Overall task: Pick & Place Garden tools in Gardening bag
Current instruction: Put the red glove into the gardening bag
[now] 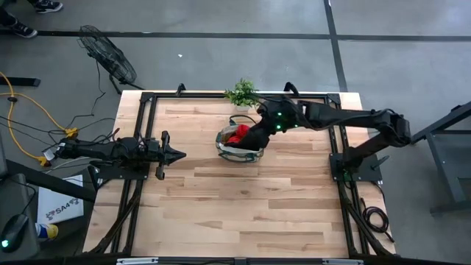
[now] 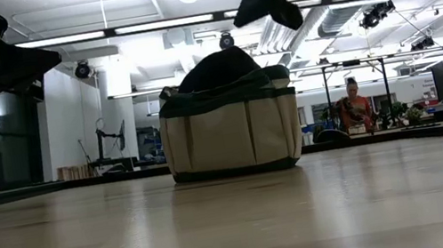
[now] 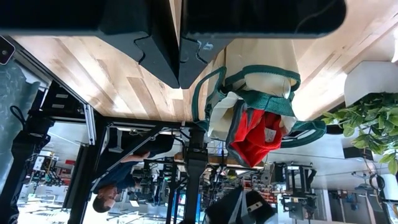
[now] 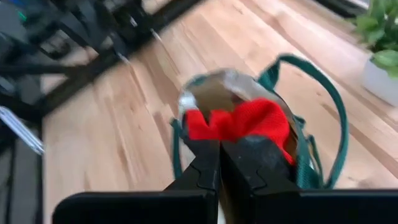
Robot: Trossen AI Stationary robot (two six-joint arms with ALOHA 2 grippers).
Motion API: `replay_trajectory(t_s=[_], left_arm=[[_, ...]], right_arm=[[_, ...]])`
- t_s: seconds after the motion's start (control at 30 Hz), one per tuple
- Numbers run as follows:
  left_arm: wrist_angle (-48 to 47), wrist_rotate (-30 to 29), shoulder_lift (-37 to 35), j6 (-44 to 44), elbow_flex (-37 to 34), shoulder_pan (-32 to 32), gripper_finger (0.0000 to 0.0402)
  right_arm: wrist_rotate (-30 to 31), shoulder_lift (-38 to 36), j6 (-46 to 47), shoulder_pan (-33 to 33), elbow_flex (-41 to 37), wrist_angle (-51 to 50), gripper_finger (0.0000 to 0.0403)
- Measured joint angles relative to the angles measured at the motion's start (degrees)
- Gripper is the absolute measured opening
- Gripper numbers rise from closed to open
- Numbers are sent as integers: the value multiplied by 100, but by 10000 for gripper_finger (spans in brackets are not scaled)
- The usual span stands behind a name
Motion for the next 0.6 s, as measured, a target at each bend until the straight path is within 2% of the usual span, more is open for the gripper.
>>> replay_trajectory(t_s=[0.23, 0.6], left_arm=[[-2, 0, 0, 0, 0, 0, 0], [0, 0, 0, 0, 0, 2, 0]], right_arm=[[38, 492, -72, 0, 263, -122, 4], [-16, 1488, 95, 76, 256, -91, 4]])
